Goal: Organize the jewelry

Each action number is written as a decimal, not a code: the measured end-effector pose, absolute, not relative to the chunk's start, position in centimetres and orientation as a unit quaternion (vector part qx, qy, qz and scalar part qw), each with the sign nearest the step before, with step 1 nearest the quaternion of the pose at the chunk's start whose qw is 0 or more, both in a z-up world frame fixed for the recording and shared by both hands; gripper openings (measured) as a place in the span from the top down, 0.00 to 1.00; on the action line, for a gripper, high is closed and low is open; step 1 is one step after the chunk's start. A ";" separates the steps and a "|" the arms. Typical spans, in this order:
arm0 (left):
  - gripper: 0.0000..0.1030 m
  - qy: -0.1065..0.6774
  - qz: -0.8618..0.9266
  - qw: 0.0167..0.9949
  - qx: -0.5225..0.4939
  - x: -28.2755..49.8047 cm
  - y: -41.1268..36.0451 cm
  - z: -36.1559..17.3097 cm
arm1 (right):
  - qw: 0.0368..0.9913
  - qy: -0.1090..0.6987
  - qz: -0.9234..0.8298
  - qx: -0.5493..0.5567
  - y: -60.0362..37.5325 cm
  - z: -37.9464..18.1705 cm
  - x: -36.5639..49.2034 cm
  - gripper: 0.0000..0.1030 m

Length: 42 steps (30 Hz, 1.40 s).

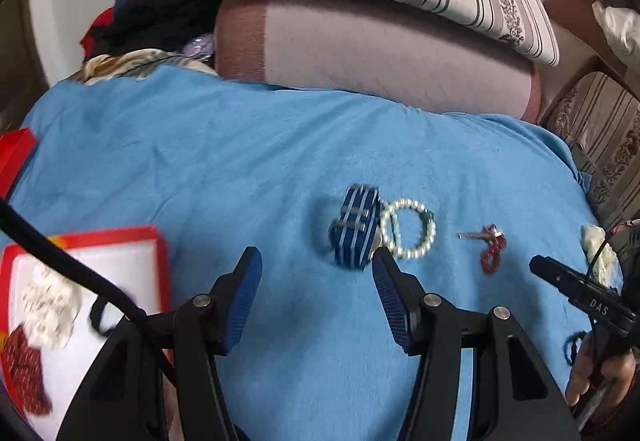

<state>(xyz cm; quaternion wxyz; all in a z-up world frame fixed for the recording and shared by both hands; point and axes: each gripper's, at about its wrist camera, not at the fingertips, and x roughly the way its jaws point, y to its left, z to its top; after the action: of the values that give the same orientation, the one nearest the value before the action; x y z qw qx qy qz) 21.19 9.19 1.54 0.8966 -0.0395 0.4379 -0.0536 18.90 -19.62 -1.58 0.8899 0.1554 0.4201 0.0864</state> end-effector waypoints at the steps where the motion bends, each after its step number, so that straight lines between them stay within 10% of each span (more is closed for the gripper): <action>1: 0.45 0.440 -0.057 0.895 -0.043 22.1 9.0 1.1 | 0.886 0.424 0.089 0.164 -19.5 -2.0 19.3 0.39; 16: 0.32 0.448 -0.097 0.889 -0.002 26.5 5.7 -1.8 | 0.894 0.424 0.054 0.132 -16.9 -4.3 22.3 0.39; 18: 0.43 0.459 -0.097 0.883 0.000 26.7 5.5 -2.5 | 0.899 0.422 0.040 0.109 -16.3 -4.3 22.2 0.50; 20: 0.81 0.487 -0.088 0.869 -0.005 27.1 5.7 -3.5 | 0.902 0.420 0.037 0.090 -16.1 -4.3 21.8 0.63; 22: 0.81 0.483 -0.082 0.871 -0.029 27.0 6.7 -3.5 | 0.902 0.419 0.044 0.099 -16.8 -4.5 21.0 0.86; 25: 0.81 0.476 -0.067 0.875 -0.054 26.3 7.8 -2.7 | 0.900 0.416 0.052 0.122 -18.0 -4.3 20.2 0.91; 42: 0.81 0.431 -0.063 0.899 -0.042 16.0 8.9 4.5 | 0.910 0.377 0.060 0.160 -21.2 0.6 12.4 0.92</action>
<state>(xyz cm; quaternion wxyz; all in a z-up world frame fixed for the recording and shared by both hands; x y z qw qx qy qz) 16.00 8.90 4.47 0.8993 -0.0421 0.4306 -0.0635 12.38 -21.16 0.64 0.9103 0.1596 0.3772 0.0603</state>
